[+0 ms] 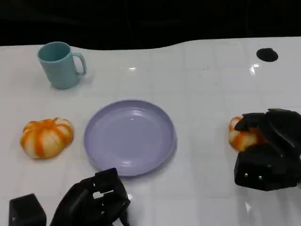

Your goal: Grasp the bread from the table and place it into the plate.

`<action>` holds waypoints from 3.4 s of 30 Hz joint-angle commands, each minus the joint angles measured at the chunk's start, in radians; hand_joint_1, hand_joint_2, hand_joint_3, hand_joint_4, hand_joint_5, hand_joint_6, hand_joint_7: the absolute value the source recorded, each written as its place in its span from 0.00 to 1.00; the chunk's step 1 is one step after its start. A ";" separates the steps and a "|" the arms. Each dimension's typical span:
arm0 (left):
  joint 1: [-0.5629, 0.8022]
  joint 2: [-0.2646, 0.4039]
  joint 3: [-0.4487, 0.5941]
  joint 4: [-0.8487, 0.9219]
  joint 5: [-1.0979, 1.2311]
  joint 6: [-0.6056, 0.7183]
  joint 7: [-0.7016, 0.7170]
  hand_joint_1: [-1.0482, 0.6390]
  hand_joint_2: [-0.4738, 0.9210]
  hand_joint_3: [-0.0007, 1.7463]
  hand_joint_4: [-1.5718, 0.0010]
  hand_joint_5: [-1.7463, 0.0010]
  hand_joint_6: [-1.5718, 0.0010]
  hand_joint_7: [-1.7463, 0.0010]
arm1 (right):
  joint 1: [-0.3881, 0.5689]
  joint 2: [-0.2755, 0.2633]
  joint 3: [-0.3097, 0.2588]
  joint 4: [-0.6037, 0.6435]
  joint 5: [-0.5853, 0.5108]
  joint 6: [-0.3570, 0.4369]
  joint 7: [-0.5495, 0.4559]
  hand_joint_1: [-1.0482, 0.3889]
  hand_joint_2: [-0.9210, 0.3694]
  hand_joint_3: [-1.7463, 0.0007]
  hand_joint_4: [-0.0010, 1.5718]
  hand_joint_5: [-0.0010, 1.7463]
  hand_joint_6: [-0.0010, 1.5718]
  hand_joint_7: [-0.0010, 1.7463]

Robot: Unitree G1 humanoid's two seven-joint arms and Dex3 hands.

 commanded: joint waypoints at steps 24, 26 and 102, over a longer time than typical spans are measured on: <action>0.021 0.013 0.001 -0.016 0.004 -0.004 0.007 0.28 0.86 0.32 0.51 0.00 0.53 0.18 | 0.074 0.047 -0.039 -0.224 0.156 -0.193 -0.058 0.70 0.46 0.26 0.59 1.00 0.51 0.91; 0.023 0.014 0.001 -0.021 0.002 0.001 0.008 0.27 0.86 0.32 0.51 0.00 0.53 0.18 | 0.086 0.058 -0.042 -0.266 0.167 -0.196 -0.036 0.70 0.48 0.24 0.59 1.00 0.50 0.91; 0.019 0.018 -0.006 -0.011 0.004 -0.007 0.009 0.26 0.81 0.40 0.50 0.00 0.53 0.16 | 0.106 0.208 0.001 -0.442 0.234 -0.187 0.298 0.42 0.00 0.95 0.08 0.38 0.31 0.03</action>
